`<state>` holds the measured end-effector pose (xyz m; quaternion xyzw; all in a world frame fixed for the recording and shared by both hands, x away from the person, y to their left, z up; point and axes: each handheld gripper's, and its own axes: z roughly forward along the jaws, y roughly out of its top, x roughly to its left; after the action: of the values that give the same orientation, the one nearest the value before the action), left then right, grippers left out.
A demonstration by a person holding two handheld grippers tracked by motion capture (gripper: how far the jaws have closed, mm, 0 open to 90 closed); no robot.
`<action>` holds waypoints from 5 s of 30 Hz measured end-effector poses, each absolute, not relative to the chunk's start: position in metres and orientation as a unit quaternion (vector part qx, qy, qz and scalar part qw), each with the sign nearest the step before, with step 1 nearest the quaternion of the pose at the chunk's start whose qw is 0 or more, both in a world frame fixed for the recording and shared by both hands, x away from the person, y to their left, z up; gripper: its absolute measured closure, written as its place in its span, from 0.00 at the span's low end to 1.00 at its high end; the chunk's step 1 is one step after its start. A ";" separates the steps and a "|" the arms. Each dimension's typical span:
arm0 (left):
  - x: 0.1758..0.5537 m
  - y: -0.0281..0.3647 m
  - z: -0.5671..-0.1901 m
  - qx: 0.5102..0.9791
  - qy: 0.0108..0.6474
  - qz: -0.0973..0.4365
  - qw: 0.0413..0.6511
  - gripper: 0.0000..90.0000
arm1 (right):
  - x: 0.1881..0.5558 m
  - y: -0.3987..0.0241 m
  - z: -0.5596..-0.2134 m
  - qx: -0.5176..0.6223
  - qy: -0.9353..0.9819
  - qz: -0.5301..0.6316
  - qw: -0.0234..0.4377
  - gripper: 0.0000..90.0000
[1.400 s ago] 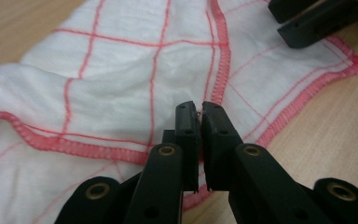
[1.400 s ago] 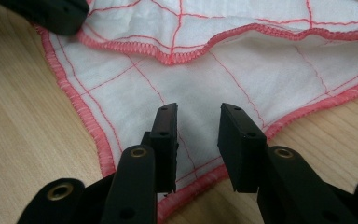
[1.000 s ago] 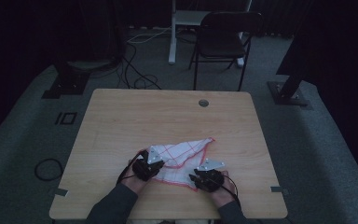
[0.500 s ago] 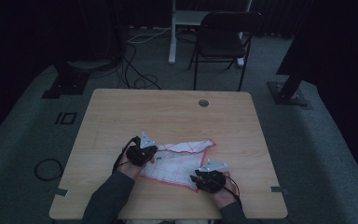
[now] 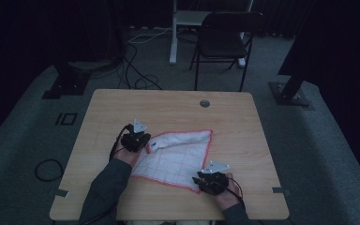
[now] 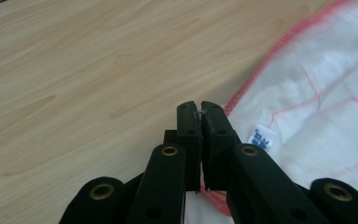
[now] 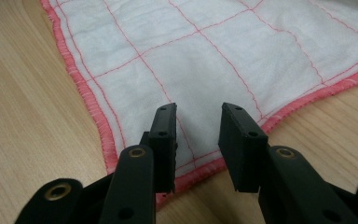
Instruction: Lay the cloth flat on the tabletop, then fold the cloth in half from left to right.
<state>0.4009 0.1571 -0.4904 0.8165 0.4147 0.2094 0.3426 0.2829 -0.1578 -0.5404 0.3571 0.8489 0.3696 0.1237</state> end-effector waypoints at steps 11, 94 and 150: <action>0.419 0.168 -0.495 0.807 0.443 0.217 0.325 0.97 | 0.281 -0.163 -0.540 0.361 0.848 0.369 0.120 0.75; 0.309 0.192 -0.520 0.774 0.455 0.190 0.398 0.64 | 0.312 -0.164 -0.533 0.382 0.822 0.388 0.166 0.67; 0.332 0.199 -0.537 0.748 0.537 0.170 0.350 0.99 | 0.312 -0.170 -0.532 0.391 0.817 0.390 0.166 0.67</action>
<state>0.3316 0.1986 -0.5372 0.7483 0.5370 0.1696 0.3505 0.3118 -0.1696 -0.5323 0.3914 0.8167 0.3905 0.1655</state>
